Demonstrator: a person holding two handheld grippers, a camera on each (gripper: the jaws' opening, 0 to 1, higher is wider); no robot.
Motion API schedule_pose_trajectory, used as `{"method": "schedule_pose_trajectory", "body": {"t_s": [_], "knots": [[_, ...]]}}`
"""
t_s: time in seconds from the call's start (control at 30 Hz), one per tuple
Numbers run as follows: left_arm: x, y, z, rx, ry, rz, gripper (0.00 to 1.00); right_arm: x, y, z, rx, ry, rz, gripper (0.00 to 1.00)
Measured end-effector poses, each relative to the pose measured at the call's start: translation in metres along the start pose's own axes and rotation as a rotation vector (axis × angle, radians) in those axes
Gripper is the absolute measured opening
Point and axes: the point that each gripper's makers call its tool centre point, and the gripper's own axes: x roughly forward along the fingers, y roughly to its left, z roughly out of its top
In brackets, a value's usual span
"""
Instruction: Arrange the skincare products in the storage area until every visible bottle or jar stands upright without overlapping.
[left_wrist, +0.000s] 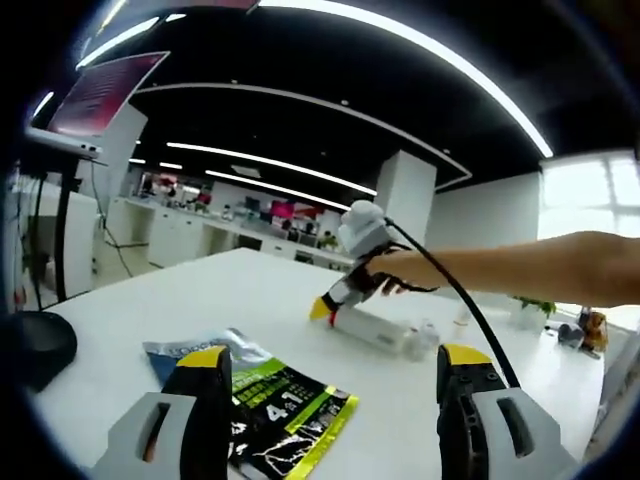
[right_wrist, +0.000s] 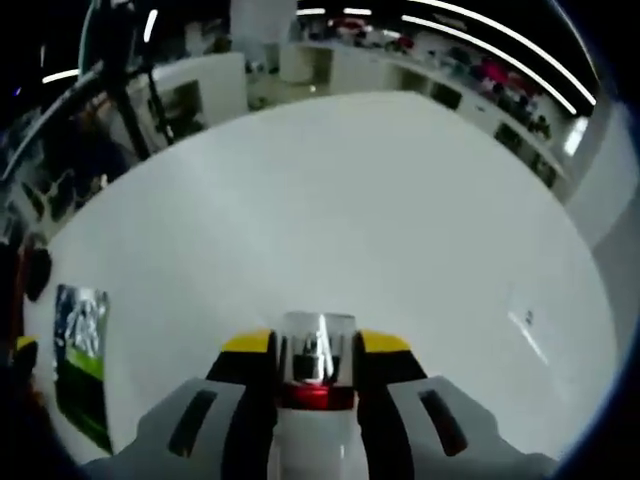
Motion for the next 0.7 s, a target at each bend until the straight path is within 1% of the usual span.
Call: {"method": "schedule_pose_trajectory", "body": {"t_s": [0.1,0.13,0.17,0.2,0.27,0.3,0.33,0.37,0.43,0.47,0.5,0.57,0.63,0.7], "knots": [[0.000,-0.001,0.000,0.002,0.000,-0.001,0.87,-0.004,0.003,0.001,-0.007,0.000,0.009,0.28],[0.000,-0.002,-0.001,0.002,0.002,-0.003,0.87,-0.014,0.006,0.010,-0.015,-0.037,0.029,0.28],[0.001,-0.002,-0.001,0.000,0.003,-0.005,0.87,-0.017,0.005,0.015,-0.014,-0.056,0.037,0.27],[0.001,-0.003,-0.001,-0.001,0.002,-0.007,0.87,-0.021,0.004,0.022,-0.013,-0.079,0.041,0.27],[0.002,-0.006,0.000,-0.003,-0.001,-0.012,0.87,-0.035,0.004,0.029,-0.013,-0.127,0.044,0.27],[0.002,-0.007,0.000,-0.002,-0.001,-0.016,0.87,-0.042,0.003,0.036,-0.017,-0.153,0.046,0.27],[0.002,-0.008,0.000,-0.001,-0.001,-0.018,0.87,-0.046,0.002,0.041,-0.024,-0.177,0.046,0.27],[0.002,-0.010,0.000,0.000,-0.002,-0.020,0.87,-0.056,0.004,0.043,-0.023,-0.205,0.043,0.27],[0.002,-0.011,0.001,0.001,-0.006,-0.023,0.87,-0.066,0.004,0.047,-0.031,-0.246,0.041,0.27],[0.001,-0.013,0.002,-0.001,-0.011,-0.025,0.87,-0.071,0.003,0.050,-0.027,-0.277,0.047,0.27],[0.001,-0.013,0.003,-0.002,-0.012,-0.026,0.87,-0.080,0.004,0.048,-0.021,-0.302,0.048,0.27],[0.001,-0.015,0.003,-0.001,-0.014,-0.030,0.87,-0.089,0.004,0.047,-0.016,-0.340,0.049,0.27],[0.001,-0.017,0.003,0.004,-0.012,-0.034,0.87,-0.095,0.003,0.047,-0.021,-0.380,0.045,0.27],[0.001,-0.018,0.004,0.006,-0.014,-0.035,0.87,-0.101,0.003,0.044,-0.019,-0.403,0.038,0.27]]}}
